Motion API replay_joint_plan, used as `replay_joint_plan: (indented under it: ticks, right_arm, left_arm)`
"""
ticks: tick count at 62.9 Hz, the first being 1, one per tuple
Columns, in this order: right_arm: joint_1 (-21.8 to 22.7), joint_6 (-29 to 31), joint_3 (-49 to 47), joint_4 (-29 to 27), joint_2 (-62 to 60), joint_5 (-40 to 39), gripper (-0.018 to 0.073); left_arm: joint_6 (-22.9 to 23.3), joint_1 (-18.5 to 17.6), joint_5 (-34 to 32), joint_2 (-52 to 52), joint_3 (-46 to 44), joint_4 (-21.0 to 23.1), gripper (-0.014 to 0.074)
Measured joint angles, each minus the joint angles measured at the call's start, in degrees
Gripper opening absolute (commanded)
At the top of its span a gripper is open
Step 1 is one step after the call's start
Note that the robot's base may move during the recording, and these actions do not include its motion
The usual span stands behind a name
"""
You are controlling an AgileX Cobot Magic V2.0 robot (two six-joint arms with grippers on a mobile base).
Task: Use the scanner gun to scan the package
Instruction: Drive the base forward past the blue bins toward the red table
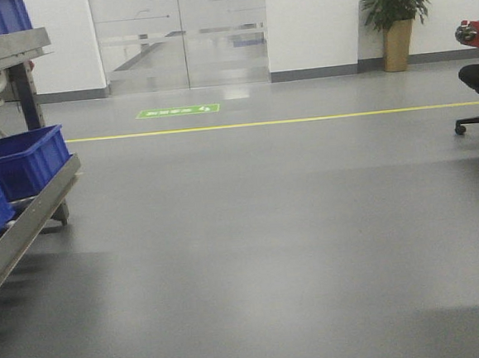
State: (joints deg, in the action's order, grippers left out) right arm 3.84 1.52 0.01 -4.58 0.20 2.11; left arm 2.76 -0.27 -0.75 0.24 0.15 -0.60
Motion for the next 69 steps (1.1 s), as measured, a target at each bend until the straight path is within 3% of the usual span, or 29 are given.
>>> replay_joint_plan:
  ticks: [69]
  right_arm:
    - [0.0, 0.0, 0.0, 0.0, 0.0, 0.0, -0.0168]
  left_arm:
    - [0.0, 1.4, -0.2, 0.0, 0.0, 0.0, -0.0111]
